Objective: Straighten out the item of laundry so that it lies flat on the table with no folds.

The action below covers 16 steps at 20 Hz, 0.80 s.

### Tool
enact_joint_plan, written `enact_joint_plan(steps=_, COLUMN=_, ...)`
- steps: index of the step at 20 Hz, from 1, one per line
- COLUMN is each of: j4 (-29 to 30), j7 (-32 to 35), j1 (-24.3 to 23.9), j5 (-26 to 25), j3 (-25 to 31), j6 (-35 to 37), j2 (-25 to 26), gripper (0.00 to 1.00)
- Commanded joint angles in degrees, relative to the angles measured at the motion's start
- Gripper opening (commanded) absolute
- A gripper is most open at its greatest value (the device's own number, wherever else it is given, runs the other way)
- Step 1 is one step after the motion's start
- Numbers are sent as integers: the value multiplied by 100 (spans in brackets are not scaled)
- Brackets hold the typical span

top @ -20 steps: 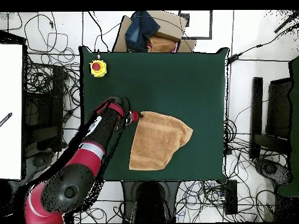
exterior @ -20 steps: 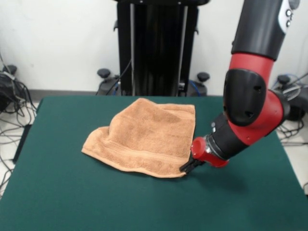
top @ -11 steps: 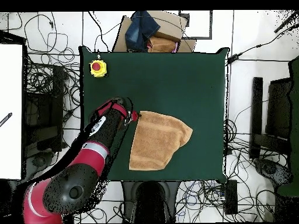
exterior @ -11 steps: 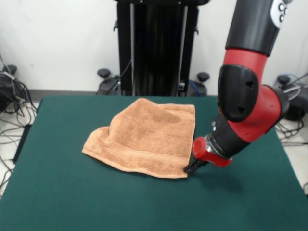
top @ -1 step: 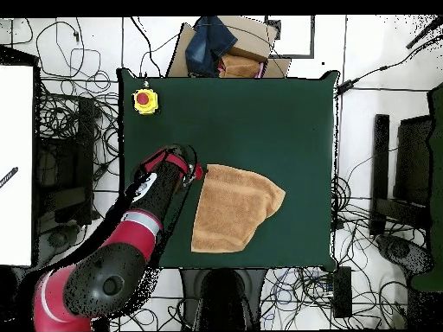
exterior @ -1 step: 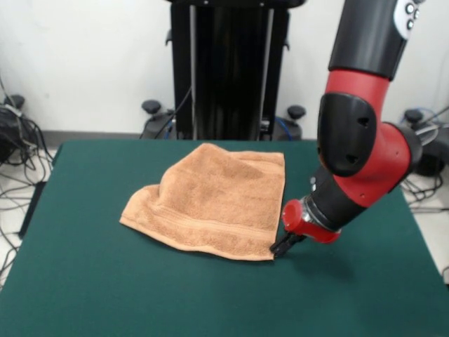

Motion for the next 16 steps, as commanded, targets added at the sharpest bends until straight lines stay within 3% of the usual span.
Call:
enact_joint_plan(steps=1, j4=280, j7=218, j1=-86, j5=-125, j3=793, j6=-172, j2=202, gripper=0)
enact_joint_plan(steps=5, j4=238, j7=321, j1=-62, j5=-141, j3=630, j6=-38, j2=291, gripper=0)
enact_joint_plan(steps=10, j4=-154, j7=498, j1=-74, j5=-241, j3=294, j6=-8, j2=776, gripper=0)
enact_joint_plan(steps=16, j4=-320, j7=586, j1=-56, j5=-142, j3=245, j6=185, j2=883, gripper=0)
